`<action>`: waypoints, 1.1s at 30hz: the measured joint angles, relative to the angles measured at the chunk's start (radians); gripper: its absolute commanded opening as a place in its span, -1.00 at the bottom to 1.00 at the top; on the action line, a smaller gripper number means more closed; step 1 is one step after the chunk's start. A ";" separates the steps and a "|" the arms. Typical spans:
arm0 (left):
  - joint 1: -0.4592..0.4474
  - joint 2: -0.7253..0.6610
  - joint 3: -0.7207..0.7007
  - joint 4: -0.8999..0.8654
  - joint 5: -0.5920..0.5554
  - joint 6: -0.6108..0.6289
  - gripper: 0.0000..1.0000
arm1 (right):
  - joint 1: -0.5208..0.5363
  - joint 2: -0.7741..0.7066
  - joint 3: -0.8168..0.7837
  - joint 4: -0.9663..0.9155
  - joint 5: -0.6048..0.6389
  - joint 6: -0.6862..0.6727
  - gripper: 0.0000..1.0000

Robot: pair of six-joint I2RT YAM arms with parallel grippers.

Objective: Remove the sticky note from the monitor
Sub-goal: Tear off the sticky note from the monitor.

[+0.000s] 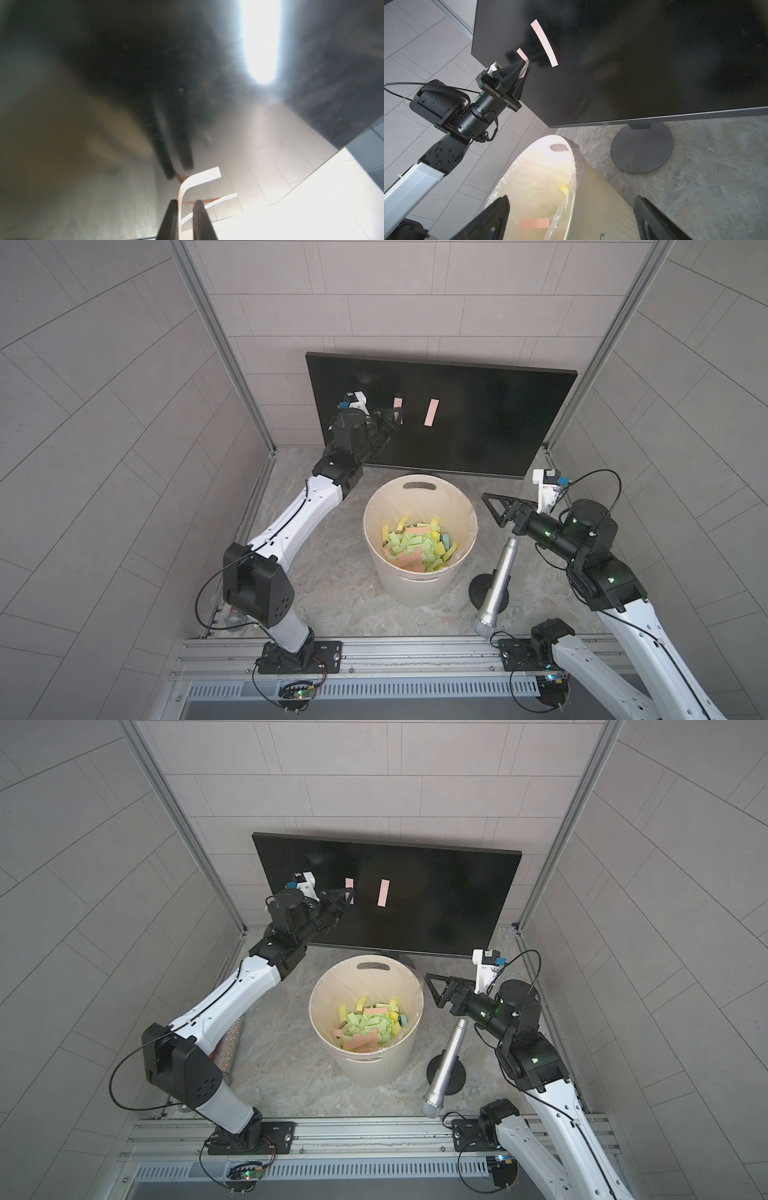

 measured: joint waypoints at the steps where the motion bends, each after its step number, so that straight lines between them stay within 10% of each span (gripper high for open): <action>1: 0.000 -0.003 -0.001 -0.002 0.000 0.000 -0.79 | 0.000 0.000 0.000 0.000 0.000 0.000 0.91; 33: 0.000 -0.200 -0.144 -0.071 0.056 0.007 -1.00 | -0.006 -0.066 0.000 -0.027 0.004 0.027 0.90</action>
